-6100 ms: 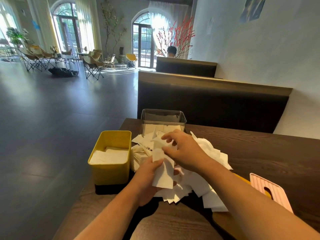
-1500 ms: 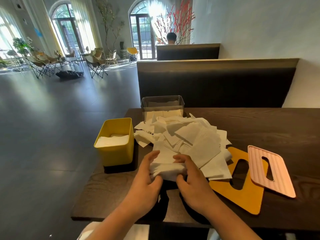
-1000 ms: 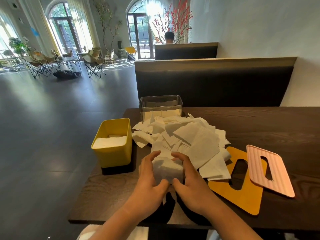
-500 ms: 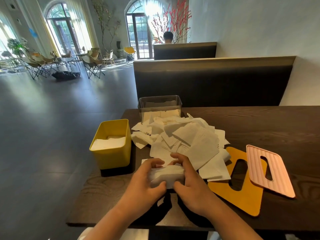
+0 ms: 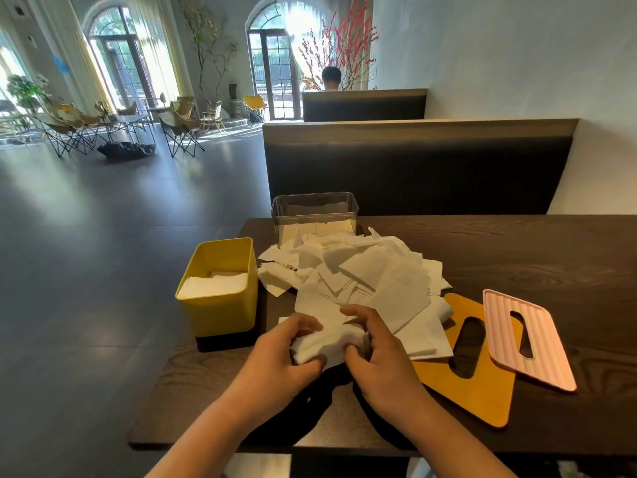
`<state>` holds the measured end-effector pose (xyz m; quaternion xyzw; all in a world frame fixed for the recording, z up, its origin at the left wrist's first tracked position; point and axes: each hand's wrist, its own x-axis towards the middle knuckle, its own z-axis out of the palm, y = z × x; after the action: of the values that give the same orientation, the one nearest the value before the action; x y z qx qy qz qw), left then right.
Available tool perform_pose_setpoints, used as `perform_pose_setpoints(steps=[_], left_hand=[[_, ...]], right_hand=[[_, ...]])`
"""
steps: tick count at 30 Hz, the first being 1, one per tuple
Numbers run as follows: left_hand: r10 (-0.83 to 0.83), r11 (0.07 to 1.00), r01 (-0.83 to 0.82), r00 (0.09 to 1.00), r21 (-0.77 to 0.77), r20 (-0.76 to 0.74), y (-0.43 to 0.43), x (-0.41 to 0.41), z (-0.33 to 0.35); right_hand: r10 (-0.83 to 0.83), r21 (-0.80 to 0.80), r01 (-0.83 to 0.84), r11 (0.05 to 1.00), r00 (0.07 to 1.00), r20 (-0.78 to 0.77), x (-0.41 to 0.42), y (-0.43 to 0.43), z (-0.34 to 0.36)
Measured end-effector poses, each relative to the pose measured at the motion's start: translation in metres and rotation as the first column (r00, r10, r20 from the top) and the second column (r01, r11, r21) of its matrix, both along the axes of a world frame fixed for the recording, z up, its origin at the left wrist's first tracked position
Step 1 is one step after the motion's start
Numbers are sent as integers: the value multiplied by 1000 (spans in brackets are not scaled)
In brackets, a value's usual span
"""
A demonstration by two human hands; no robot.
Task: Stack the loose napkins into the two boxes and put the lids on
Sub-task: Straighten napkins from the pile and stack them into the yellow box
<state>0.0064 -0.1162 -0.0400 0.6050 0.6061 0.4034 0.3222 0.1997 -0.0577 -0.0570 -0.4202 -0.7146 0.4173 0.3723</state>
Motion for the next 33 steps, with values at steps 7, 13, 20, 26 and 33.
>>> perform_pose_setpoints(steps=[7, 13, 20, 26, 33], left_hand=[[-32, 991, 92, 867, -96, 497, 16, -6, 32], [-261, 879, 397, 864, -264, 431, 33, -6, 49], [-173, 845, 448, 746, -292, 643, 38, 23, 38], [80, 883, 315, 630, -348, 773, 50, 40, 27], [151, 904, 254, 565, -344, 811, 67, 52, 27]], right_hand=[[98, 138, -102, 985, 995, 30, 7, -1, 32], [242, 167, -271, 948, 955, 174, 16, 7, 75], [118, 166, -160, 973, 965, 236, 25, 16, 75], [-303, 40, 301, 953, 938, 168, 77, 24, 50], [-363, -24, 413, 910, 825, 433, 105, 20, 36]])
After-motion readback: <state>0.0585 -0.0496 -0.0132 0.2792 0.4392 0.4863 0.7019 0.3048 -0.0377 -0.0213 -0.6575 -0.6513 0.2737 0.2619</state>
